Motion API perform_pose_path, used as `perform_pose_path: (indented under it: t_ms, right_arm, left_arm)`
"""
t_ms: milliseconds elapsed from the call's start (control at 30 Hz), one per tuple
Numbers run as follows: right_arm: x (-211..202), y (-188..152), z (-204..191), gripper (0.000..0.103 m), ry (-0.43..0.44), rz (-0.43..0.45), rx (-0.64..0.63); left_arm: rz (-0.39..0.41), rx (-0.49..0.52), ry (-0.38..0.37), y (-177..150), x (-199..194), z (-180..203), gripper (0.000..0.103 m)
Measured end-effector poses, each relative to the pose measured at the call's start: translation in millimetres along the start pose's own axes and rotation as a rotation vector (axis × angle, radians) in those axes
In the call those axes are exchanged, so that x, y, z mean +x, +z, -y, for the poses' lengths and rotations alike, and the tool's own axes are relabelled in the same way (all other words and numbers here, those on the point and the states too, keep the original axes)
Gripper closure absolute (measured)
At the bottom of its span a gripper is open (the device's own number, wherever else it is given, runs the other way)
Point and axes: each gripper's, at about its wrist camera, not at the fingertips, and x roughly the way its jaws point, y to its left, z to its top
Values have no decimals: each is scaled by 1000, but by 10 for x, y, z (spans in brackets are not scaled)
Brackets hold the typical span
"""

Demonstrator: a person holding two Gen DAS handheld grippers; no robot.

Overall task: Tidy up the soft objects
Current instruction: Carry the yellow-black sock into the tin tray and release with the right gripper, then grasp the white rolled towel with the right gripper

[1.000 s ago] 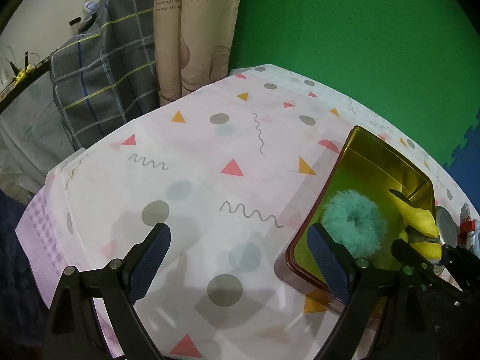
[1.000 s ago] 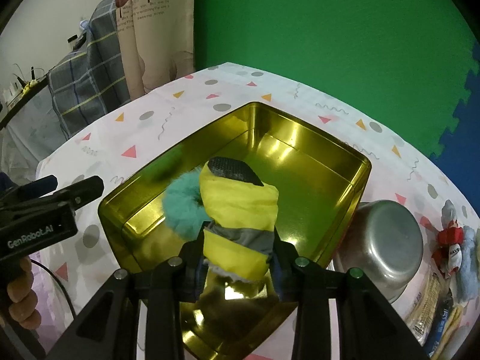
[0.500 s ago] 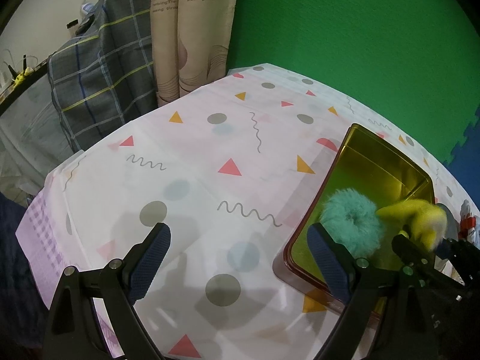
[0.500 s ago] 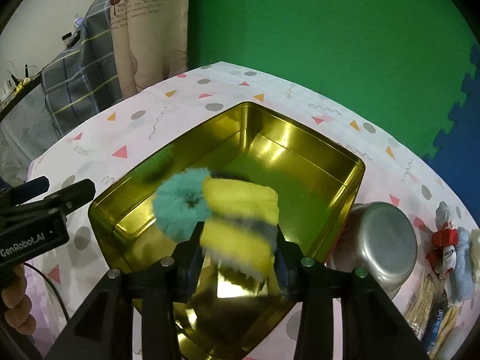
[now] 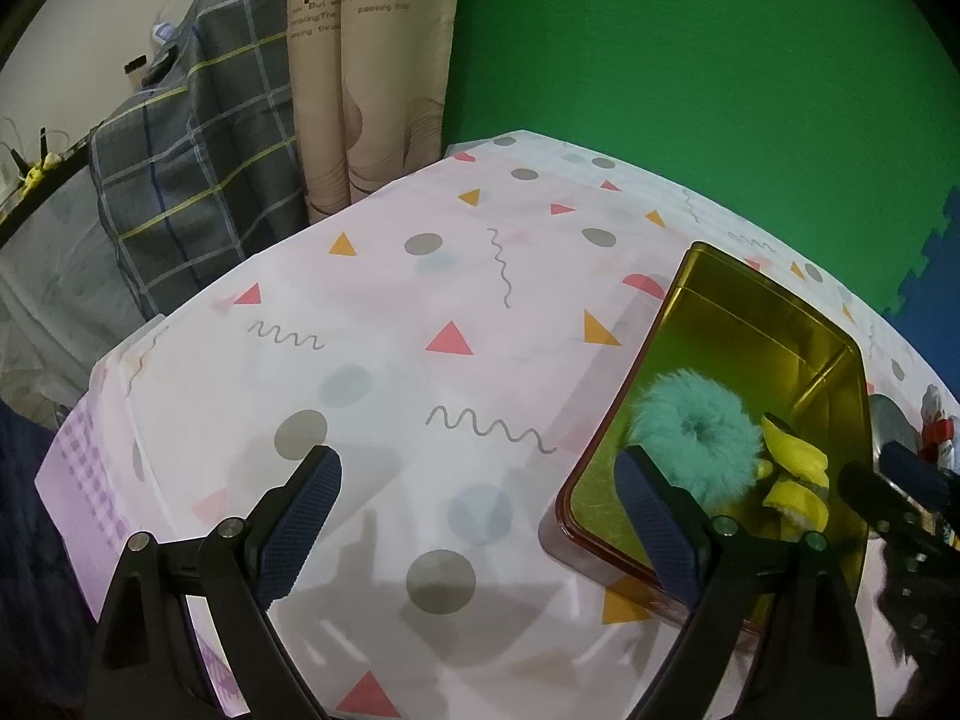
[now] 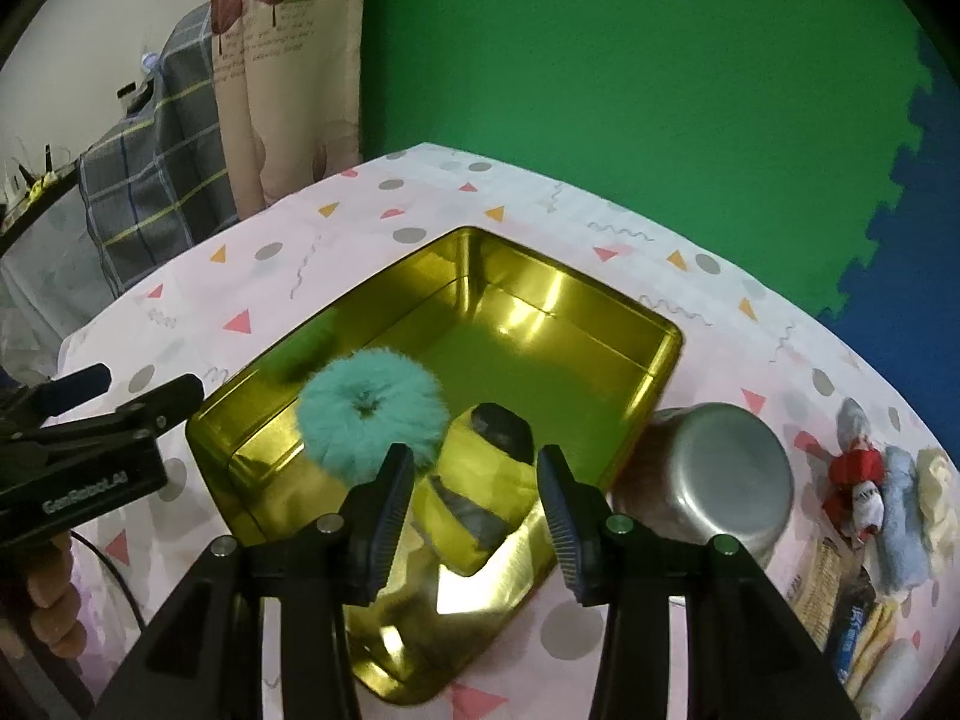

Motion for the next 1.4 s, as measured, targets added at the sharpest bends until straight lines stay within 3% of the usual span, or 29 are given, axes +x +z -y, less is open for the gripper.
perform_pose_path:
  t_ms: [300, 600, 867, 1067, 1400]
  right_arm:
    - [-420, -262, 438, 59, -50, 31, 74]
    - [-895, -729, 1269, 58, -210, 41, 203]
    - [-1078, -1162, 2012, 56, -333, 12, 361]
    - [-1088, -1409, 2241, 56, -343, -6, 441]
    - [-940, -1474, 2255, 50, -387, -36, 445]
  left_arm:
    - [14, 29, 5, -9, -28, 67, 13]
    - [26, 49, 7, -21, -57, 117, 12]
    - [36, 77, 0, -31, -87, 179, 12]
    - [45, 97, 0, -48, -109, 232, 12]
    - [90, 156, -17, -99, -218, 380, 12]
